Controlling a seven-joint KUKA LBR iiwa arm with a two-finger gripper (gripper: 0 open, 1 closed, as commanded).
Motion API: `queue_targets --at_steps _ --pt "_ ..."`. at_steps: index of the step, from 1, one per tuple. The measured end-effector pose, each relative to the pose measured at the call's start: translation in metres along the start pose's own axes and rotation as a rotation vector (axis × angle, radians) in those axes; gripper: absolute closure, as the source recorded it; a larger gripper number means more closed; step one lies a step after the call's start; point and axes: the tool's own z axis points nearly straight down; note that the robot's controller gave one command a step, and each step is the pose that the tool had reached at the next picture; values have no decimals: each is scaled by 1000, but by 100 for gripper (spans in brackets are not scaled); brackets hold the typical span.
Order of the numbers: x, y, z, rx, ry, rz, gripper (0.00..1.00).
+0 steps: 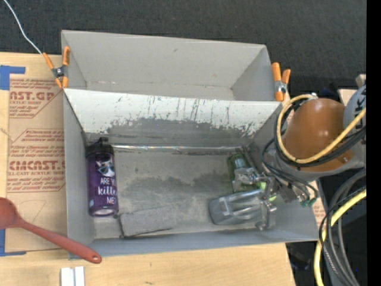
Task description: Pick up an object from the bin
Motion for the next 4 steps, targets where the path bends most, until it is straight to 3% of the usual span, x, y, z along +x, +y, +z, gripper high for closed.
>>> queue_targets --at_steps 1,2,3,4 --pt "-1 12 32 5 -14 -73 0" --pt "-2 -7 59 9 -23 -237 0" --pt "-3 -5 58 16 -34 -145 100" --pt "-3 -5 58 16 -34 -145 100"
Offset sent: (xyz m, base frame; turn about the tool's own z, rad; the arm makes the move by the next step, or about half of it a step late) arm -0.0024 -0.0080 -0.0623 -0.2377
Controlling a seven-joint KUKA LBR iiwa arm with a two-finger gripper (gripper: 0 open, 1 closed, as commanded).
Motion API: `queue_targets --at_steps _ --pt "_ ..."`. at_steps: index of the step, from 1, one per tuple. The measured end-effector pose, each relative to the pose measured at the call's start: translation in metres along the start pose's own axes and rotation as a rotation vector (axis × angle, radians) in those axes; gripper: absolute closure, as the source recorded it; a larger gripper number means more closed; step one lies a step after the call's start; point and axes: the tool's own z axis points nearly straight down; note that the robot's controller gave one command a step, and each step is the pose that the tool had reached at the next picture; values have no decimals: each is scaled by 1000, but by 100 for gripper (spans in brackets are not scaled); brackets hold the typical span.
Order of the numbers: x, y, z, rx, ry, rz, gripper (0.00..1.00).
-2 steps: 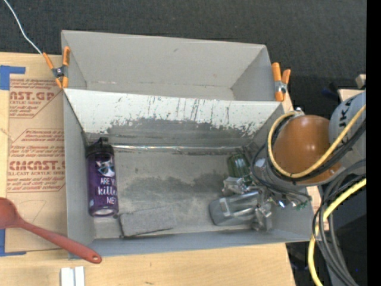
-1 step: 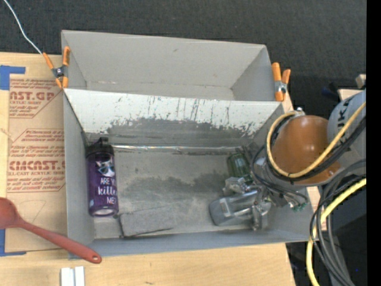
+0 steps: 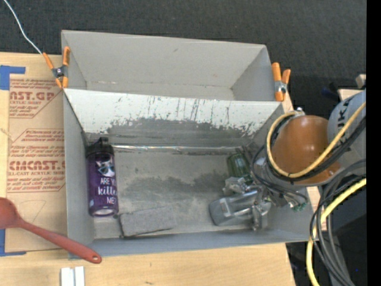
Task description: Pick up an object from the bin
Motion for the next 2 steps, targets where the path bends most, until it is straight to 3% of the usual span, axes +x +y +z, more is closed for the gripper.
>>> queue_targets --at_steps 2 --pt "2 2 -17 -6 8 1 100"
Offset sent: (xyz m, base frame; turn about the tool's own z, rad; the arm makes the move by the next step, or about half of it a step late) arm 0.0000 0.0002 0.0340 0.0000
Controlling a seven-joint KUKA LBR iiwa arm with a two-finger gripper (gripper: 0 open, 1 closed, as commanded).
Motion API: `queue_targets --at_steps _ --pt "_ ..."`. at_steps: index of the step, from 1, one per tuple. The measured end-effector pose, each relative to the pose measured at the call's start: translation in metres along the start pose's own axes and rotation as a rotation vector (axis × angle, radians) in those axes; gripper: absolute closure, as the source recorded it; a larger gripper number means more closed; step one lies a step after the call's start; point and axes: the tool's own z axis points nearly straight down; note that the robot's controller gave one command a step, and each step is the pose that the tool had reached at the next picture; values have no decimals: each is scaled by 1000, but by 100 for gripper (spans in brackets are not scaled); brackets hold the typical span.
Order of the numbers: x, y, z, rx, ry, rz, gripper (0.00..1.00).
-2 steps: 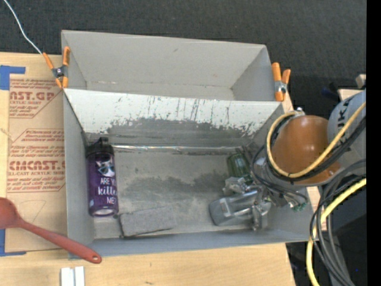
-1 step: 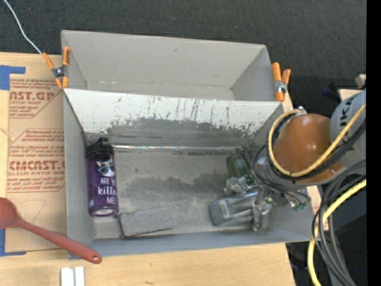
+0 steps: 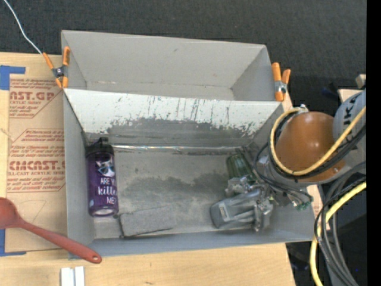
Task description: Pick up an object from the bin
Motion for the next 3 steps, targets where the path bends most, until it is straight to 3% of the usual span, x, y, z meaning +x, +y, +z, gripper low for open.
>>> queue_targets --at_steps 3 --pt "0 1 -16 -3 3 0 100"
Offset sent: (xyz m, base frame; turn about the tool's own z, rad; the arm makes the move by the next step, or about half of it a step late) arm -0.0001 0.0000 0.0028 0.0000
